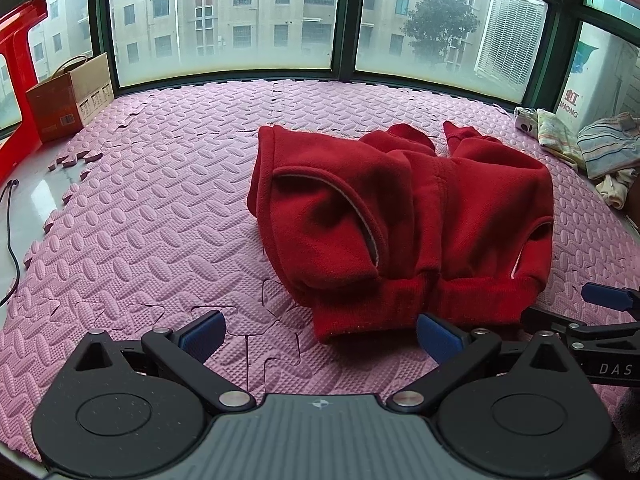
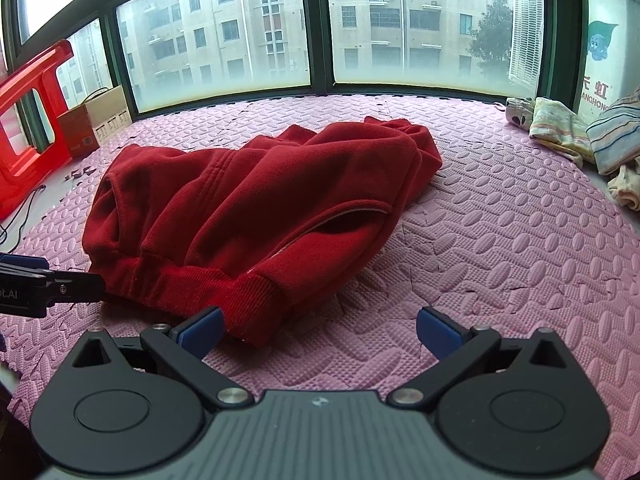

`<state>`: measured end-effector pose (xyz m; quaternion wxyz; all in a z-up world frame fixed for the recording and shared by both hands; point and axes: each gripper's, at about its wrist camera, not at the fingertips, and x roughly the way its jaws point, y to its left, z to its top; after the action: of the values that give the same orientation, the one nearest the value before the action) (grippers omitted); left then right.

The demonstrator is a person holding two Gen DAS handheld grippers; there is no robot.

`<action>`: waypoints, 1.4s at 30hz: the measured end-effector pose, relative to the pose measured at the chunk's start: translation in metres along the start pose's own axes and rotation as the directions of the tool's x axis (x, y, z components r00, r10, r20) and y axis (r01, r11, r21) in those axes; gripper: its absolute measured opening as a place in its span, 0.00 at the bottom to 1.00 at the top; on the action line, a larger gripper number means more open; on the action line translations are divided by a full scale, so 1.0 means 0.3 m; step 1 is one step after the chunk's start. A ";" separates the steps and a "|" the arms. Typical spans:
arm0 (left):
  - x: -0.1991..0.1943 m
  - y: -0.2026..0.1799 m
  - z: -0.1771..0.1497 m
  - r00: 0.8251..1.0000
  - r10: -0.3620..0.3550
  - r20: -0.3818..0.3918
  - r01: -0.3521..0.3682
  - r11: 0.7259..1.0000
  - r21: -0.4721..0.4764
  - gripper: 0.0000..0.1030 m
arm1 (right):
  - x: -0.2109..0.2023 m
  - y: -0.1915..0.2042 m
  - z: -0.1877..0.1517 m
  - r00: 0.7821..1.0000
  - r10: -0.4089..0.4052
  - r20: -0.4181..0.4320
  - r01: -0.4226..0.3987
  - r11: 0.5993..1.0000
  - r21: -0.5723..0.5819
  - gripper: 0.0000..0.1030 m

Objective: Fold clothes
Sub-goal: 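Move both tools toward the crumpled red embroidered sweatpants, then grasp the waistband with both tools, lift and lay the pants flat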

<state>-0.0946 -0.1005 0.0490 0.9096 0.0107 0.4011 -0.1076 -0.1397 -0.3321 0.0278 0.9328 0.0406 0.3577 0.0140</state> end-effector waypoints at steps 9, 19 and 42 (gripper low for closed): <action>0.012 0.024 0.035 1.000 0.017 0.010 -0.017 1.000 -0.025 1.00 | 0.015 0.005 0.008 1.000 0.023 -0.010 -0.023 1.000 -0.001 0.99; 0.039 0.088 0.096 0.999 0.037 0.029 -0.035 0.995 -0.090 1.00 | 0.059 0.007 0.047 0.994 0.106 -0.038 -0.104 0.994 0.036 0.86; 0.060 0.123 0.103 0.973 -0.231 0.017 0.231 0.962 -0.147 0.16 | 0.084 -0.031 0.058 0.976 0.211 -0.049 -0.202 0.968 0.148 0.41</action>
<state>-0.0528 -0.0712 0.0544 0.8890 -0.1037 0.4068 -0.1830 -0.1093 -0.3410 0.0231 0.9090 0.1436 0.3816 0.0867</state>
